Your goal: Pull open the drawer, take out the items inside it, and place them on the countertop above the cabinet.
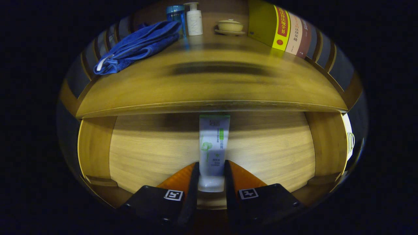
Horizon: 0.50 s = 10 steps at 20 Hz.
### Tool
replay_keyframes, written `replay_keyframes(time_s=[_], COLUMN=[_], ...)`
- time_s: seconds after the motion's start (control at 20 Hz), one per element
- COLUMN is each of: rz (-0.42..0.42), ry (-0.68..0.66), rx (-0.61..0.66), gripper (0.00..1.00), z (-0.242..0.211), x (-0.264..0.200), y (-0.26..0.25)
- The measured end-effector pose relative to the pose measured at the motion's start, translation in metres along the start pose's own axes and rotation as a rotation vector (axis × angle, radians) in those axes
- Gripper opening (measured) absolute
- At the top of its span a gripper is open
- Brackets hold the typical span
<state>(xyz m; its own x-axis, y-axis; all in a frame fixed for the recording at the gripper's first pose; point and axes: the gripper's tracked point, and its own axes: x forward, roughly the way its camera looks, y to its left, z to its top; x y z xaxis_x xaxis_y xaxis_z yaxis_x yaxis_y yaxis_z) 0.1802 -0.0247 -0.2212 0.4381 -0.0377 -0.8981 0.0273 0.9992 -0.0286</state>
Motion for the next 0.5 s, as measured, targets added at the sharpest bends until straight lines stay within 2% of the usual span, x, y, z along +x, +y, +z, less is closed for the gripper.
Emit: replay_keyframes(time_s=[0.5], rz=[0.067], ry=[-0.102], rx=[0.004], gripper=[0.48], z=[0.007], x=[-0.08], y=[0.001])
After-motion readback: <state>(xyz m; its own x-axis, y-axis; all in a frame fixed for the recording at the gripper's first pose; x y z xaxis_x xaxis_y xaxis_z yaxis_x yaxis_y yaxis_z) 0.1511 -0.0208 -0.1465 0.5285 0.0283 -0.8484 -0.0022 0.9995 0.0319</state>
